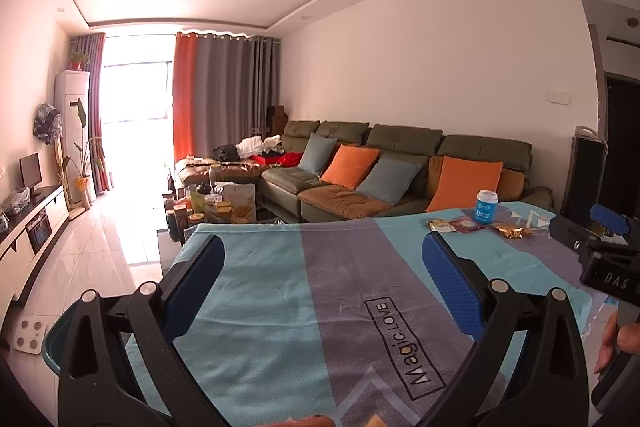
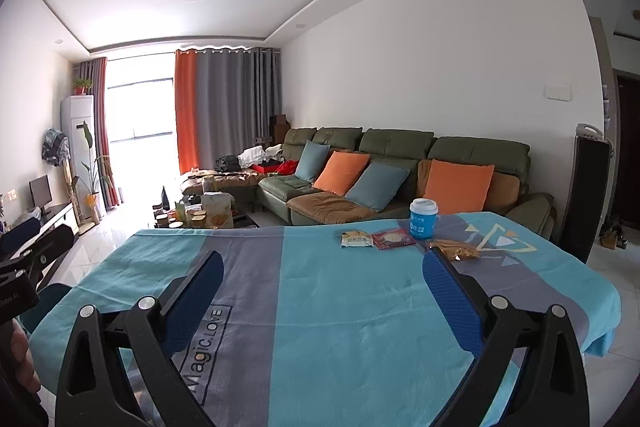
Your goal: Collect trash
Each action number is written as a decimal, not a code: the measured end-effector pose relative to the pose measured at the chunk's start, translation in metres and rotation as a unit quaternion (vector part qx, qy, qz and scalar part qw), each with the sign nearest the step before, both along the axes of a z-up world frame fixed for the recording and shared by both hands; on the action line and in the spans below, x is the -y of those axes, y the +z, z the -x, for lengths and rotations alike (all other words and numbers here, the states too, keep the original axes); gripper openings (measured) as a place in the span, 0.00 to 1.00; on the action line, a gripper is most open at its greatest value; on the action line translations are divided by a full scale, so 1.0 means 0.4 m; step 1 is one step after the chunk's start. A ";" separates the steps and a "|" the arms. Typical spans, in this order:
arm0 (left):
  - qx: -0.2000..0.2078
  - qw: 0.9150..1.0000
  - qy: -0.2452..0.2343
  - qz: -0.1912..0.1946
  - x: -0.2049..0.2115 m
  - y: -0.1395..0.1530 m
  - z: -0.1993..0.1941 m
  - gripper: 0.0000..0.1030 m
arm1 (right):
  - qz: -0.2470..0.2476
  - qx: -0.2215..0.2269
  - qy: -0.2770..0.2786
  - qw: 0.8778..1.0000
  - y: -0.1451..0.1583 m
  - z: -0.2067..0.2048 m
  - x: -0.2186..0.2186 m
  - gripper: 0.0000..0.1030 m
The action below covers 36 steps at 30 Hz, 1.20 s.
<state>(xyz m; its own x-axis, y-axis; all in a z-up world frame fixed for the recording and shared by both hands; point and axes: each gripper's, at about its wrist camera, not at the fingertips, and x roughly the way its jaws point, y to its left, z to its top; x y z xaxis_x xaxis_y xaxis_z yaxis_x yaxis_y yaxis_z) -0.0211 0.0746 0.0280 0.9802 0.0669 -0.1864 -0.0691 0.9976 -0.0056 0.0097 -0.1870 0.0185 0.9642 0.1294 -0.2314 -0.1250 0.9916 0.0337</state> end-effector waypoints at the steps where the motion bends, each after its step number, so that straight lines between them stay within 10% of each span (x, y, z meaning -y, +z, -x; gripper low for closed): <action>1: 0.002 1.000 -0.001 0.001 0.001 0.000 0.005 0.95 | 0.001 0.001 0.001 1.000 -0.001 0.006 -0.005 0.93; 36: 0.007 1.000 -0.002 0.002 -0.004 -0.012 0.024 0.95 | 0.015 0.021 0.005 1.000 -0.001 0.038 -0.024 0.93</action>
<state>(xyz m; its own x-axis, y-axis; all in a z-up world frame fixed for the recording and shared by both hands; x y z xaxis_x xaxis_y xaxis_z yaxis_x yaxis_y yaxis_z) -0.0309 0.0761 0.0233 0.9829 0.0622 -0.1736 -0.0649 0.9978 -0.0099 -0.0054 -0.1774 0.0182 0.9718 0.1326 -0.1950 -0.1353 0.9908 -0.0007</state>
